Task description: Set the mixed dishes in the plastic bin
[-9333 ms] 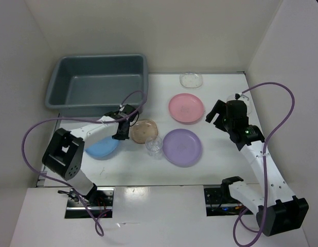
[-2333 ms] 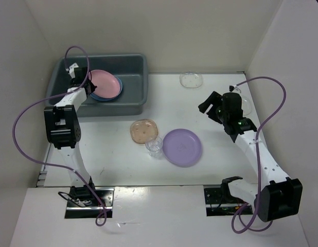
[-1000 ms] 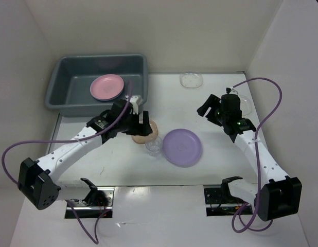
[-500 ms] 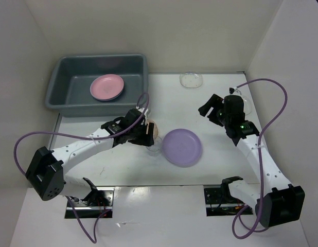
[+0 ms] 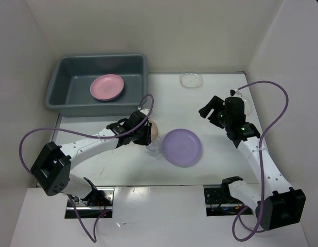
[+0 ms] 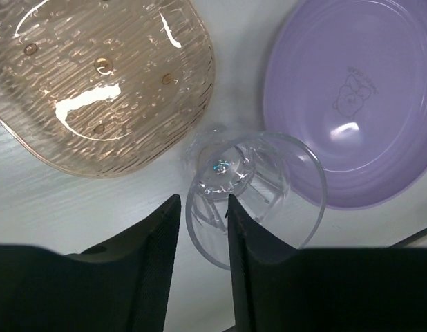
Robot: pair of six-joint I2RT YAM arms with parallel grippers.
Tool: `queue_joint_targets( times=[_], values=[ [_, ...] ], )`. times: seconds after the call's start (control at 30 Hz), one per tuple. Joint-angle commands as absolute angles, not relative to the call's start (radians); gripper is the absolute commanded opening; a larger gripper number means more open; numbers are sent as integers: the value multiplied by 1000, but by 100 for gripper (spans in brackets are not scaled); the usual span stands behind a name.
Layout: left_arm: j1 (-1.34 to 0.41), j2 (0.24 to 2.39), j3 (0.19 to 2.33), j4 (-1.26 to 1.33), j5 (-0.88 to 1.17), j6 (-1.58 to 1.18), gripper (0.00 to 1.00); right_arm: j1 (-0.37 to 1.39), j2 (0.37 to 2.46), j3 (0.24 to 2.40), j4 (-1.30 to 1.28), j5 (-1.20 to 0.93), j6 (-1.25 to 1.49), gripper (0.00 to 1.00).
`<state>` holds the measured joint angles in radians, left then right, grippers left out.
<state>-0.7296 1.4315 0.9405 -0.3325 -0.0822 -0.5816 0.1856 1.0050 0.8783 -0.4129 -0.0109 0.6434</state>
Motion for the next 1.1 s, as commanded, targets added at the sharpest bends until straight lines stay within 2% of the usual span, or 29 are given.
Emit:
queue_joint_targets(
  times=[0.0,0.07,0.23,0.4,0.43,0.57,0.7,0.8,0.87,0.97,1.07],
  values=[
    [-733,1440,931,-298,-118,-577,31,195,973,858,-425,5,653,80],
    [-733,1440,931,-298,-118,-587,26,195,973,857,-416,5,663,80],
    [-742,1450,922,-307,-118,-588,26,195,973,857,-416,-5,663,80],
    [-762,1479,934,-342,-129,-577,2,195,973,848,-407,-5,663,80],
    [-773,1479,949,-351,-129,-566,0,195,973,848,-407,-5,663,80],
    [-773,1468,1050,-455,-120,-505,0,195,963,839,-396,-5,663,80],
    [-773,1430,1251,-656,-98,-434,0,195,945,830,-385,-14,672,80],
    [-773,1393,1445,-715,-130,-413,0,195,945,819,-376,-14,681,80],
    [-773,1393,1580,-724,-240,-413,0,195,945,819,-376,-14,681,80],
    [-755,1402,1618,-632,-468,-390,0,195,945,819,-376,-25,681,80],
    [-654,1462,1666,-549,-558,-364,0,195,936,819,-376,-25,681,80]
  ],
)
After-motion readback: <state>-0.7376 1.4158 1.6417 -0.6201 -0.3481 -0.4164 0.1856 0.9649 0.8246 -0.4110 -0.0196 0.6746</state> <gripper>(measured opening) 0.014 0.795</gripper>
